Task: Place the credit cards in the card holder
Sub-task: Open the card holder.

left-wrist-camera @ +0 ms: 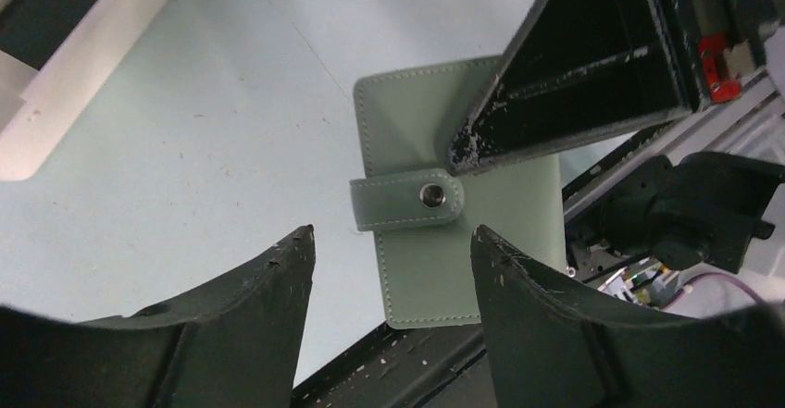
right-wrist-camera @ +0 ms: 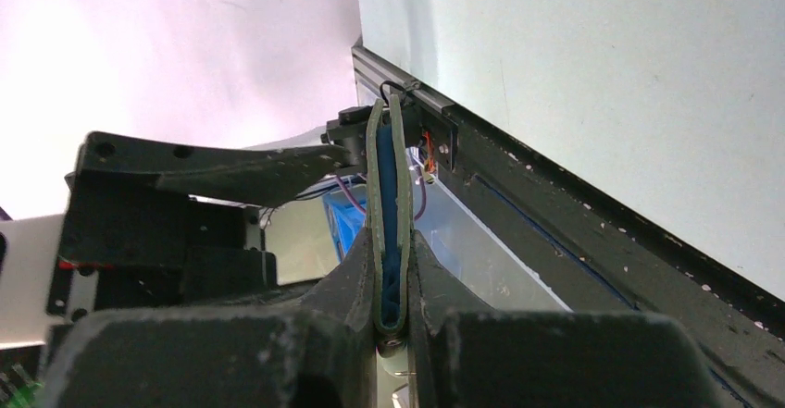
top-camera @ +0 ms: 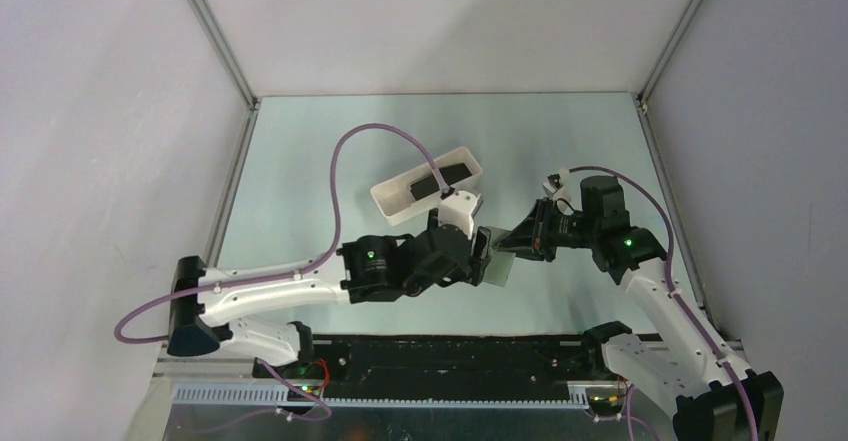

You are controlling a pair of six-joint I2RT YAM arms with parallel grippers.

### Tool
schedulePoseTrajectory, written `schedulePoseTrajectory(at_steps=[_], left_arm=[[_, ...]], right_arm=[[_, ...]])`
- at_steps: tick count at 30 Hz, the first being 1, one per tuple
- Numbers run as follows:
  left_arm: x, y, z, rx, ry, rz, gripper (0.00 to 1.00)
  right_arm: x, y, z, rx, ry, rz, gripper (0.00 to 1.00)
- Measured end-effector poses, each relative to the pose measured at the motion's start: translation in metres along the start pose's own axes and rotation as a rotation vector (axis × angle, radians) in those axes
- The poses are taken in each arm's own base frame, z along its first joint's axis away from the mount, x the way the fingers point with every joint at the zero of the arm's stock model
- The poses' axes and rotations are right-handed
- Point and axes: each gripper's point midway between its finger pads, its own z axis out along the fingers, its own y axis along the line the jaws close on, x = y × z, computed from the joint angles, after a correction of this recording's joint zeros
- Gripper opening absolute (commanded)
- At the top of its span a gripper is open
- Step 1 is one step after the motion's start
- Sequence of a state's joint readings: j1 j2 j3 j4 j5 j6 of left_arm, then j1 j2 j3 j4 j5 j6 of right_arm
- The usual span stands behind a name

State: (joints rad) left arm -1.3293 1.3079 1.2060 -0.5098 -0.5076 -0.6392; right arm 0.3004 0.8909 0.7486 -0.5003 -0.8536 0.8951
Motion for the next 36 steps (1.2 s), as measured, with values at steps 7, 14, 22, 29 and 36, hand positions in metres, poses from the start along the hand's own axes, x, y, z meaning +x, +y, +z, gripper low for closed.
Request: schedulePoseTrajectory(at_steps=[7, 14, 22, 29, 36], left_arm=[[0.015, -0.007, 0.008, -0.012, 0.027, 0.050, 0.70], [0.013, -0.011, 0.015, -0.047, 0.021, 0.112, 0.60], [0.014, -0.014, 0.025, -0.119, 0.003, 0.167, 0.40], [0.015, -0.007, 0.032, -0.168, -0.007, 0.138, 0.34], [0.011, 0.018, 0.042, -0.235, 0.011, 0.057, 0.32]], right_arm=[[0.001, -0.002, 0.000, 0.010, 0.004, 0.014, 0.00], [0.000, -0.005, 0.000, 0.025, -0.004, 0.025, 0.00], [-0.001, -0.011, 0.001, 0.051, -0.012, 0.044, 0.00], [-0.004, -0.014, 0.002, 0.070, -0.028, 0.055, 0.00], [-0.003, -0.014, 0.002, 0.069, -0.023, 0.063, 0.00]])
